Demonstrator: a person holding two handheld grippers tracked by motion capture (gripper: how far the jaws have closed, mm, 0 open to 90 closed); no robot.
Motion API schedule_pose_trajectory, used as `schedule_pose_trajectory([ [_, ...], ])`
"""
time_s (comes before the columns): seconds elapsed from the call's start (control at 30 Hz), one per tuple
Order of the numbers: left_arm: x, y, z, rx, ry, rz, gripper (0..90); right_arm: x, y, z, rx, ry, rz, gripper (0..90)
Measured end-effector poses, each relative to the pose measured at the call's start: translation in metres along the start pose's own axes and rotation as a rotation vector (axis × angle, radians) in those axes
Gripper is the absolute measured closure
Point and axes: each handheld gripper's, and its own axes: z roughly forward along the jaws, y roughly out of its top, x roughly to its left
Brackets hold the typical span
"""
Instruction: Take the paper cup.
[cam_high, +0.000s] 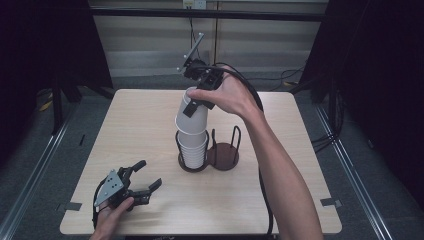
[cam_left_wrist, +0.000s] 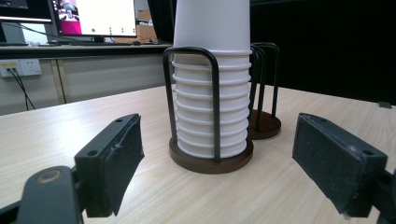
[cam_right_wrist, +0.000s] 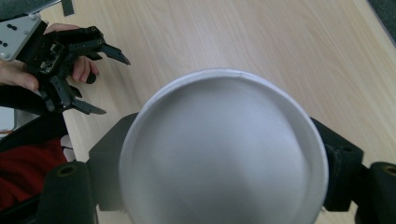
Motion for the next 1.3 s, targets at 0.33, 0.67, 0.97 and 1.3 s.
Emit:
schedule_pose_trajectory([
  [0.33,-0.001,0.0,0.0,-0.004,0.0,-0.01,15.9,0.003,-0.007,-0.016,-0.075,-0.007,0.003,22.9],
  [0.67,0.0,0.0,0.0,-0.004,0.0,-0.002,15.9,0.004,-0.019,-0.03,-0.181,0.006,0.01,23.0],
  [0.97,0.0,0.0,0.0,0.001,-0.004,0.006,15.8,0.003,-0.034,-0.032,-0.265,0.021,0.02,23.0],
  [1.3,0.0,0.0,0.0,0.002,-0.01,-0.001,15.9,0.003,-0.057,-0.036,-0.386,0.023,0.026,23.1],
])
